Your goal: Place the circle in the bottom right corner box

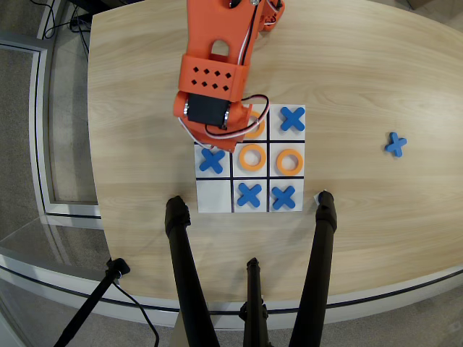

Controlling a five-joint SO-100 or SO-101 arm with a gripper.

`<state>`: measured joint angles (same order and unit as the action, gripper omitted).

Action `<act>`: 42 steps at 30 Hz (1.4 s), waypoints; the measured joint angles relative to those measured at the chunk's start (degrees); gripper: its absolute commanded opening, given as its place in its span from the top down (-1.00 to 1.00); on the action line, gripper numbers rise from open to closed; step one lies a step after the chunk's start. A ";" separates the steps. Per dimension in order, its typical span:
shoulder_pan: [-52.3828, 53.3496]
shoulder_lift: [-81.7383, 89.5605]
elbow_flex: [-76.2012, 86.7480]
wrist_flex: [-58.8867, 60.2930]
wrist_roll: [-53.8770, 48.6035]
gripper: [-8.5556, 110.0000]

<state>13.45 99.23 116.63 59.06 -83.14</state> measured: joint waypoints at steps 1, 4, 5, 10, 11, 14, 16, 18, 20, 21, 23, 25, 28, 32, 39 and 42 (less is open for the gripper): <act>0.00 0.44 -2.46 2.64 0.00 0.70; 0.00 1.49 -9.49 8.96 0.00 0.70; 0.00 2.11 -11.69 10.81 0.00 0.70; -0.09 7.03 -19.69 19.42 0.00 0.70; -0.53 8.53 -20.48 21.36 0.00 0.70; -2.37 14.50 -19.78 25.31 -0.09 0.70; -4.13 20.30 -15.64 26.37 -0.70 0.70; -6.42 27.33 -8.88 26.54 -1.49 0.70; -8.96 35.86 0.26 25.58 -2.55 0.70; -10.11 40.69 5.62 25.14 -3.34 0.70; -11.16 50.71 16.26 23.55 -4.75 0.70; -12.30 60.56 27.07 22.50 -6.68 0.70; -12.74 75.67 42.01 21.53 -9.23 0.71; -11.87 87.45 56.60 19.86 -10.72 0.74; -11.78 92.64 63.63 18.37 -11.25 0.86; -8.17 92.72 63.63 18.02 -11.25 0.85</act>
<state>5.27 191.95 180.26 77.08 -94.39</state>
